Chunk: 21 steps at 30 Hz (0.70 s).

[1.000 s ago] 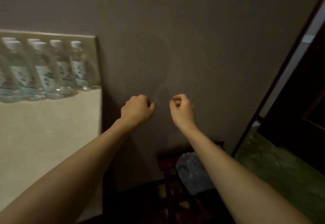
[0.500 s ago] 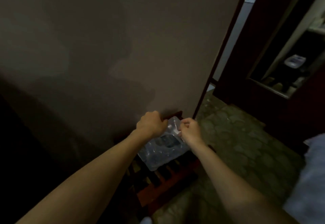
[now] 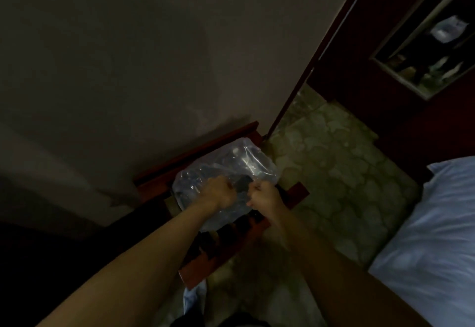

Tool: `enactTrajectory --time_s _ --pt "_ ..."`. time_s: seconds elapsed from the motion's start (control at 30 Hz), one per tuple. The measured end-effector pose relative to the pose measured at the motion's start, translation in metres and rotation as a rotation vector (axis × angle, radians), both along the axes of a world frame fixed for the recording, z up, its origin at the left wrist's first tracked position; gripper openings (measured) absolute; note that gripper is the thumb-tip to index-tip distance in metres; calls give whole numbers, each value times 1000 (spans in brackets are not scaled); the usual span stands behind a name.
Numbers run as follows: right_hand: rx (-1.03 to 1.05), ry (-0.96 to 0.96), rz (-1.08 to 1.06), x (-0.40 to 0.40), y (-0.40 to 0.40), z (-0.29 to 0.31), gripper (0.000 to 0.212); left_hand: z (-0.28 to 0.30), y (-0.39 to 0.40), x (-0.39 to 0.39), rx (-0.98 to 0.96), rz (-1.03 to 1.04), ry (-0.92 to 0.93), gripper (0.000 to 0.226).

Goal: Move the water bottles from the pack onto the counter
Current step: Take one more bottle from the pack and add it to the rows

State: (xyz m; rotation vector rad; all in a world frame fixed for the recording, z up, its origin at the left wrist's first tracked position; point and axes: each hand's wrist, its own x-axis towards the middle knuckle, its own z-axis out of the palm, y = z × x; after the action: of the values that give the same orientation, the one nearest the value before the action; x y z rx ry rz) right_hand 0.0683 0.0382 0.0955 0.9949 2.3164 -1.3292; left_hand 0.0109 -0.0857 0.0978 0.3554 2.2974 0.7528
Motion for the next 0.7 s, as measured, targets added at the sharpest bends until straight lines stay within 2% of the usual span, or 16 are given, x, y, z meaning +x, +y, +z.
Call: enactTrajectory --time_s 0.2,0.3,0.53,0.6,0.7 --pt "20 -93 -24 -18 31 -31 19 -41 27 -13 0 -15 -132 32" --pt "54 -134 -16 -25 50 -44 19 -54 48 -22 -1 47 -199 36" --pt "109 -205 -95 -51 98 -80 25 -101 103 -47 -54 121 -217 35" --pt "114 -229 -124 -55 112 -94 30 -117 117 -53 -95 129 -246 36" --pt "71 -268 -243 -55 128 -115 50 -148 134 -58 -95 201 -282 34"
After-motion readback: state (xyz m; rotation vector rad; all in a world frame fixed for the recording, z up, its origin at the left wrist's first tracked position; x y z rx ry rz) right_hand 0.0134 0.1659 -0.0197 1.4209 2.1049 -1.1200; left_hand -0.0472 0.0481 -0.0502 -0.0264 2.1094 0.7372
